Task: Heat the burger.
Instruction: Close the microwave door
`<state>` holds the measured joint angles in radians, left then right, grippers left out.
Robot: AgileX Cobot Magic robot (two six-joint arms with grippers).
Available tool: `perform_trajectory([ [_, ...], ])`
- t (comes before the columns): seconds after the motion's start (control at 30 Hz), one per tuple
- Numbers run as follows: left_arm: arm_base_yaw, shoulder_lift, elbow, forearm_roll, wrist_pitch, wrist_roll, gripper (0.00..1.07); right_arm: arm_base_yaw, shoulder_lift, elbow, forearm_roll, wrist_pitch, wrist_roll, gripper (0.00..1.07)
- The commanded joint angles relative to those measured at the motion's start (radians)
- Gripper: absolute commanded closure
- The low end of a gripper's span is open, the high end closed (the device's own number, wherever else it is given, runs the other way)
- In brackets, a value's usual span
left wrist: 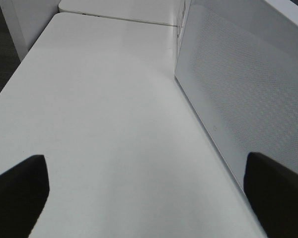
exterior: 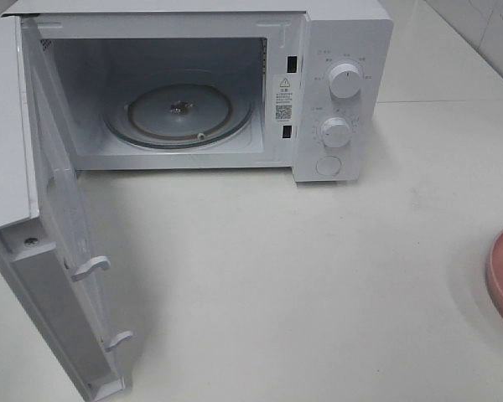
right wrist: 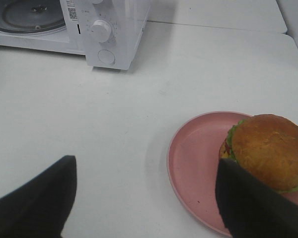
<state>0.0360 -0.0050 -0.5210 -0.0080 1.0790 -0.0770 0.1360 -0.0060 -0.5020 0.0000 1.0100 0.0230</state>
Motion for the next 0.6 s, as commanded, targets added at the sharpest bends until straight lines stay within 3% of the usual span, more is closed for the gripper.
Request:
perform_trajectory([
  [0.03, 0.003, -0.015, 0.001, 0.002, -0.010, 0.002, 0.06, -0.008, -0.025, 0.003, -0.006, -0.017, -0.006, 0.31],
  [0.37, 0.003, 0.073, -0.039, 0.008, -0.057, -0.001, 0.10, -0.008, -0.025, 0.003, -0.006, -0.017, -0.006, 0.31],
  [0.53, 0.003, 0.190, -0.039, 0.008, -0.140, -0.001, 0.25, -0.008, -0.025, 0.003, -0.006, -0.017, -0.006, 0.31],
  [0.6, 0.003, 0.264, -0.039, 0.008, -0.188, -0.001, 0.38, -0.008, -0.025, 0.003, -0.006, -0.017, -0.006, 0.31],
])
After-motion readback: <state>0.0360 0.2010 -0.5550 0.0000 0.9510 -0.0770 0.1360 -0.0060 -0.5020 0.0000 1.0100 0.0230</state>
